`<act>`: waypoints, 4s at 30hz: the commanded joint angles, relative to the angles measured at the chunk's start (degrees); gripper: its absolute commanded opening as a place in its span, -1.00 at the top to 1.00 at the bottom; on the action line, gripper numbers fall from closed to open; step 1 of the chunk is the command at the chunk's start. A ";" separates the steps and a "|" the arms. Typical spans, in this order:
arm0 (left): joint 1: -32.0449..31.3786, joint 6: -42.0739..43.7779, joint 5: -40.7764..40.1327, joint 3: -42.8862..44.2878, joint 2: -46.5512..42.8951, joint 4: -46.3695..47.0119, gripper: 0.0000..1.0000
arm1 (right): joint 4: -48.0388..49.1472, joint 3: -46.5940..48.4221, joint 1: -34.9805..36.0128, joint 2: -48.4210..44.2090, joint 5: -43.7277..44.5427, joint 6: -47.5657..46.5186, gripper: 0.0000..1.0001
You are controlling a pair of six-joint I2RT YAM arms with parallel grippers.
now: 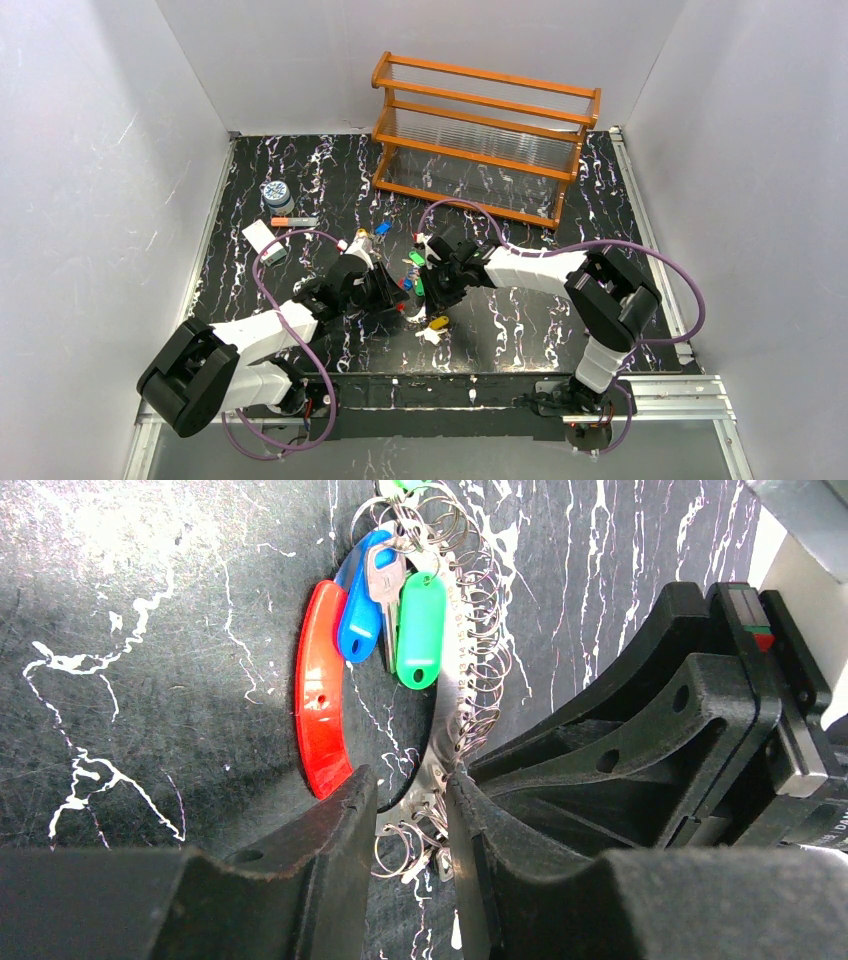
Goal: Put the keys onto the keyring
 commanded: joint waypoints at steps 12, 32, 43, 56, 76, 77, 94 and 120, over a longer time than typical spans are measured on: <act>0.00 0.17 -0.15 -0.31 0.50 0.52 0.38 | -1.38 2.85 0.22 -0.49 1.82 -1.55 0.69; -0.04 0.74 -0.56 0.11 0.06 0.04 0.38 | -2.18 3.99 0.21 1.26 1.98 -2.71 0.76; -0.03 5.12 -2.42 3.42 -2.47 -4.94 0.38 | -2.09 4.60 0.26 -1.93 3.00 -5.62 0.97; 0.02 14.02 -4.38 9.50 -6.41 -7.55 0.36 | -1.15 3.64 0.26 -12.20 5.67 -15.90 0.97; 0.03 27.16 5.62 5.82 -13.66 5.33 0.33 | 23.29 -12.04 0.26 -31.69 0.25 -24.36 0.97; 0.05 27.60 6.71 4.96 -13.99 7.17 0.32 | 24.70 -13.03 0.26 -32.04 -0.77 -25.48 0.97; 0.08 32.10 5.74 -1.27 -20.73 14.16 0.23 | 33.08 -16.59 0.22 -35.03 7.89 -27.11 0.97; 0.07 31.07 4.57 -4.98 -24.56 15.29 0.17 | 34.02 -15.24 0.25 -20.52 2.12 -37.67 0.97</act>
